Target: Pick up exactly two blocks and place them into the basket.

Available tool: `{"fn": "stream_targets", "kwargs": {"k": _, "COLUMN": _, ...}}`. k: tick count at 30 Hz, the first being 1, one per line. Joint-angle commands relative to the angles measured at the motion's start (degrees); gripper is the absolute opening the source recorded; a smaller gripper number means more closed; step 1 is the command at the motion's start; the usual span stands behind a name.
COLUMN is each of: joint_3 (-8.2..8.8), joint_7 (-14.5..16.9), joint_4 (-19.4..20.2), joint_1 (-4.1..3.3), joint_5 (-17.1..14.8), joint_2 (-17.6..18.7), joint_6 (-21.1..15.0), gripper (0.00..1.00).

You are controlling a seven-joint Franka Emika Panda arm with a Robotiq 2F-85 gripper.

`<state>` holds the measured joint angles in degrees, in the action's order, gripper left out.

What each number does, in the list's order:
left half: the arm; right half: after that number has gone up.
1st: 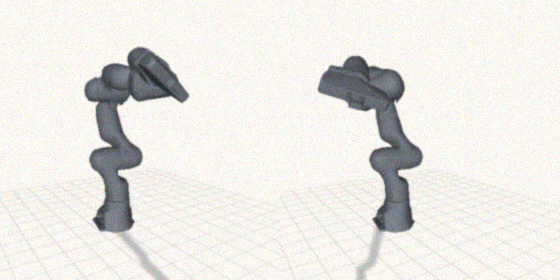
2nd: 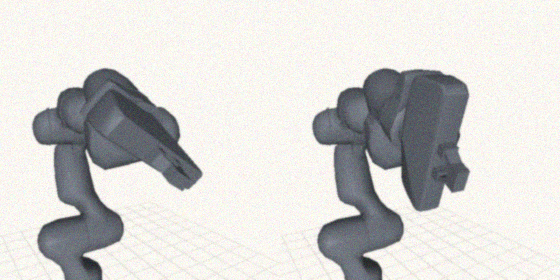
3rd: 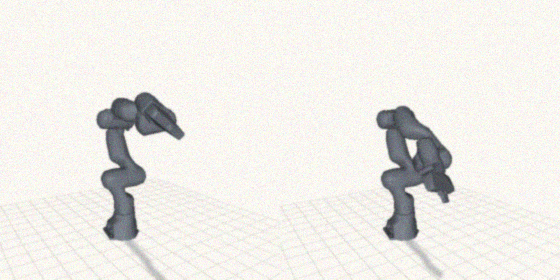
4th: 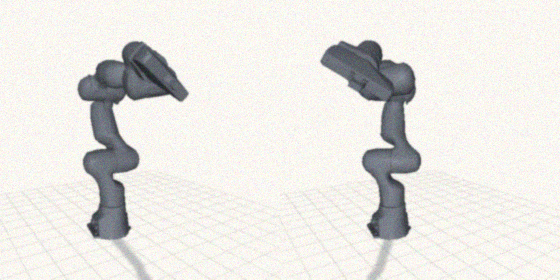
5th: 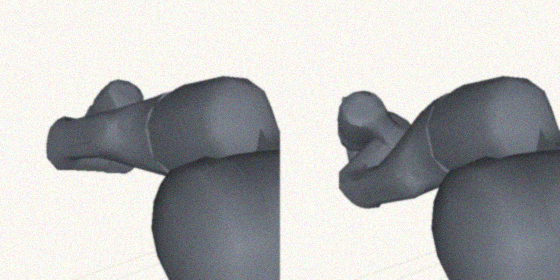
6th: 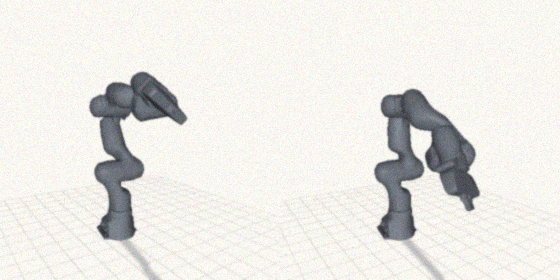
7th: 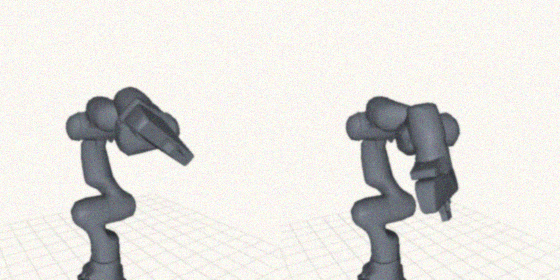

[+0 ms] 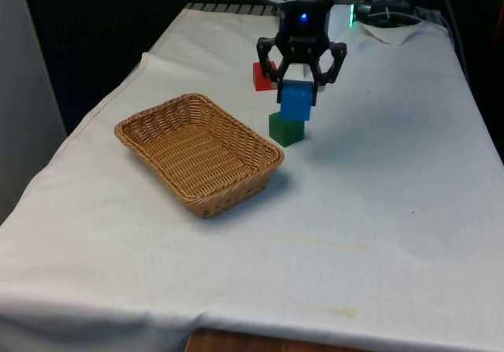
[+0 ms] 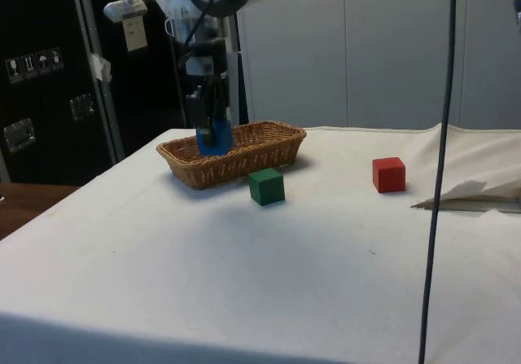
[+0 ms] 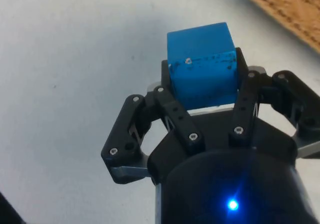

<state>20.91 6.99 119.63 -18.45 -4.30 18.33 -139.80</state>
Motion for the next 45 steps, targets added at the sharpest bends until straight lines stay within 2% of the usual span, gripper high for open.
{"fn": "stream_targets", "kwargs": {"k": 1, "joint_3": 0.00, "joint_7": 0.0, "joint_4": 0.0, "joint_1": 0.00, "joint_5": 0.0, "joint_2": 0.0, "joint_6": 0.0, "gripper": 0.02}}
{"fn": "stream_targets", "kwargs": {"k": 2, "joint_3": 0.06, "joint_7": 1.1, "joint_4": -1.0, "joint_1": 0.52, "joint_5": -0.5, "joint_2": 0.7, "joint_6": 0.7, "gripper": 0.02}}
{"fn": "stream_targets", "kwargs": {"k": 9, "joint_3": 1.55, "joint_7": 3.6, "joint_4": -3.9, "joint_1": 1.03, "joint_5": -0.6, "joint_2": 2.9, "joint_6": 0.8, "gripper": 0.02}}
{"fn": "stream_targets", "kwargs": {"k": 10, "joint_3": 1.83, "joint_7": 2.8, "joint_4": -3.3, "joint_1": 0.46, "joint_5": -0.1, "joint_2": 2.6, "joint_6": 0.1, "gripper": 0.02}}
{"fn": "stream_targets", "kwargs": {"k": 11, "joint_3": 1.95, "joint_7": 4.2, "joint_4": -4.6, "joint_1": 1.09, "joint_5": -0.7, "joint_2": 3.5, "joint_6": 0.8, "gripper": 0.02}}
{"fn": "stream_targets", "kwargs": {"k": 16, "joint_3": 2.81, "joint_7": 6.1, "joint_4": -6.6, "joint_1": 1.49, "joint_5": -1.3, "joint_2": 5.1, "joint_6": 1.0, "gripper": 0.02}}
{"fn": "stream_targets", "kwargs": {"k": 17, "joint_3": 3.04, "joint_7": 6.6, "joint_4": -7.0, "joint_1": 1.49, "joint_5": -1.5, "joint_2": 5.5, "joint_6": 0.9, "gripper": 0.02}}
{"fn": "stream_targets", "kwargs": {"k": 18, "joint_3": 3.50, "joint_7": 5.8, "joint_4": -6.5, "joint_1": 0.92, "joint_5": -1.0, "joint_2": 5.2, "joint_6": 0.3, "gripper": 0.02}}
{"fn": "stream_targets", "kwargs": {"k": 19, "joint_3": 3.21, "joint_7": 7.0, "joint_4": -7.4, "joint_1": 1.55, "joint_5": -1.8, "joint_2": 5.8, "joint_6": 0.9, "gripper": 0.02}}
{"fn": "stream_targets", "kwargs": {"k": 20, "joint_3": 3.50, "joint_7": 7.8, "joint_4": -8.3, "joint_1": 1.78, "joint_5": -2.2, "joint_2": 6.7, "joint_6": 0.9, "gripper": 0.02}}
{"fn": "stream_targets", "kwargs": {"k": 26, "joint_3": 4.53, "joint_7": 10.9, "joint_4": -11.5, "joint_1": 2.41, "joint_5": -4.3, "joint_2": 10.2, "joint_6": 0.5, "gripper": 0.02}}
{"fn": "stream_targets", "kwargs": {"k": 27, "joint_3": 5.16, "joint_7": 10.3, "joint_4": -11.1, "joint_1": 1.72, "joint_5": -3.8, "joint_2": 10.1, "joint_6": 0.3, "gripper": 0.02}}
{"fn": "stream_targets", "kwargs": {"k": 28, "joint_3": 4.64, "joint_7": 11.3, "joint_4": -11.9, "joint_1": 2.58, "joint_5": -4.7, "joint_2": 10.8, "joint_6": 0.5, "gripper": 0.02}}
{"fn": "stream_targets", "kwargs": {"k": 34, "joint_3": 5.73, "joint_7": 14.6, "joint_4": -14.6, "joint_1": 3.15, "joint_5": -7.9, "joint_2": 14.4, "joint_6": 0.2, "gripper": 0.02}}
{"fn": "stream_targets", "kwargs": {"k": 35, "joint_3": 6.59, "joint_7": 14.2, "joint_4": -14.4, "joint_1": 2.29, "joint_5": -7.7, "joint_2": 14.4, "joint_6": 0.2, "gripper": 0.02}}
{"fn": "stream_targets", "kwargs": {"k": 36, "joint_3": 6.13, "joint_7": 15.9, "joint_4": -15.5, "joint_1": 3.38, "joint_5": -9.2, "joint_2": 15.6, "joint_6": 0.2, "gripper": 0.02}}
{"fn": "stream_targets", "kwargs": {"k": 43, "joint_3": 8.02, "joint_7": 20.3, "joint_4": -19.0, "joint_1": 3.84, "joint_5": -13.5, "joint_2": 19.8, "joint_6": 0.5, "gripper": 0.02}}
{"fn": "stream_targets", "kwargs": {"k": 44, "joint_3": 8.54, "joint_7": 19.7, "joint_4": -18.6, "joint_1": 3.21, "joint_5": -13.2, "joint_2": 19.6, "joint_6": 0.2, "gripper": 0.02}}
{"fn": "stream_targets", "kwargs": {"k": 45, "joint_3": 8.19, "joint_7": 20.7, "joint_4": -19.4, "joint_1": 3.90, "joint_5": -13.9, "joint_2": 20.1, "joint_6": 0.5, "gripper": 0.02}}
